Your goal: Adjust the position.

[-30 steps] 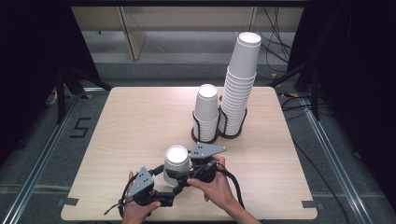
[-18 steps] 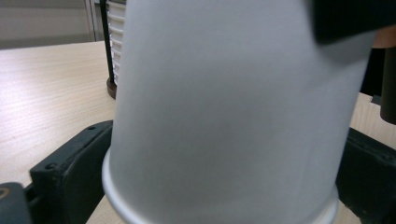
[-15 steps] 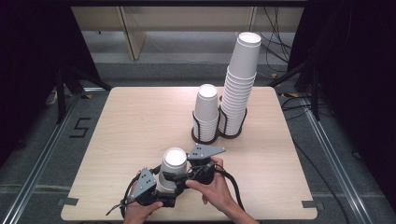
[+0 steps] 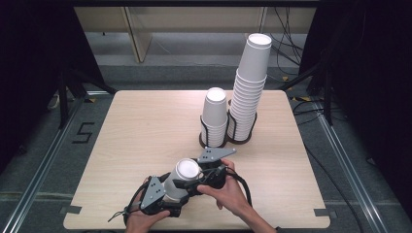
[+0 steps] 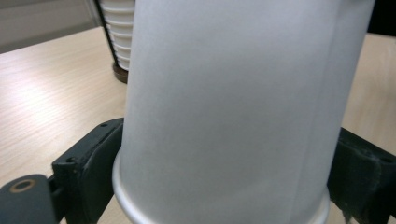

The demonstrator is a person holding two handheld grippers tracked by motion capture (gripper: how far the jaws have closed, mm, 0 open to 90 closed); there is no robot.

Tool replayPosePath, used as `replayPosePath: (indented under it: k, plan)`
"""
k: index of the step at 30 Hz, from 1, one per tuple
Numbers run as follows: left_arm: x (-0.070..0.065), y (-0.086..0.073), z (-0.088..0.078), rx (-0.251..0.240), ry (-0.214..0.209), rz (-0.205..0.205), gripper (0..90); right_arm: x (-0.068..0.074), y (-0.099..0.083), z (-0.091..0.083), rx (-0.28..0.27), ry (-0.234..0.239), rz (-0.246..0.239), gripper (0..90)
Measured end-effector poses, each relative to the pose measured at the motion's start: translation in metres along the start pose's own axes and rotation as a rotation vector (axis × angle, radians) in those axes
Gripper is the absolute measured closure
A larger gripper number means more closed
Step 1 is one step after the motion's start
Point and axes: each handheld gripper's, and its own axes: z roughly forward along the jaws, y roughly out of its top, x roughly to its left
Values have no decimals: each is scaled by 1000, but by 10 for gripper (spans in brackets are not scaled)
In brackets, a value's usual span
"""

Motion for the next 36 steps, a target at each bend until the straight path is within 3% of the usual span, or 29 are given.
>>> replayPosePath:
  k: [1,3,5,7,8,11,13,14,17,18,19,22,25,28,34,36]
  plan:
    - [0,0,1,-8,-3,32,85,0,2,-3,6,5,-5,175]
    - [0,1,0,10,-13,44,86,-1,3,-7,20,9,-7,175]
    - [-2,1,0,38,-26,77,87,-2,5,-15,78,27,-20,199]
    - [-2,1,-1,49,-24,87,87,-2,4,-18,87,28,-25,210]
    - [-2,1,-1,53,-39,87,88,-4,3,-22,105,40,4,222]
    - [-3,1,-1,62,-58,95,88,-6,0,-22,146,53,-7,234]
    - [-4,1,-1,57,-59,94,87,-6,-1,-22,153,62,22,233]
    - [-3,0,-1,59,-65,87,87,-8,-2,-20,142,72,4,234]
    - [-2,0,-1,34,-74,64,67,-7,-2,-20,142,86,35,243]
    - [-2,0,-1,3,-75,52,57,-9,-1,-21,131,80,19,246]
    - [-2,0,-1,-50,-81,22,41,-11,1,-24,96,100,45,250]
    - [-4,2,-2,-97,-64,16,31,-12,4,-30,35,106,99,253]
    - [-4,3,-3,-155,-42,15,31,-11,5,-33,22,100,126,253]
    - [-2,5,-6,-174,-34,6,31,-12,5,-30,-19,127,133,253]
    - [0,6,-8,-200,-32,6,51,-15,5,-33,-24,136,174,251]
    - [1,6,-11,-168,-33,12,65,-18,3,-31,-32,151,175,247]
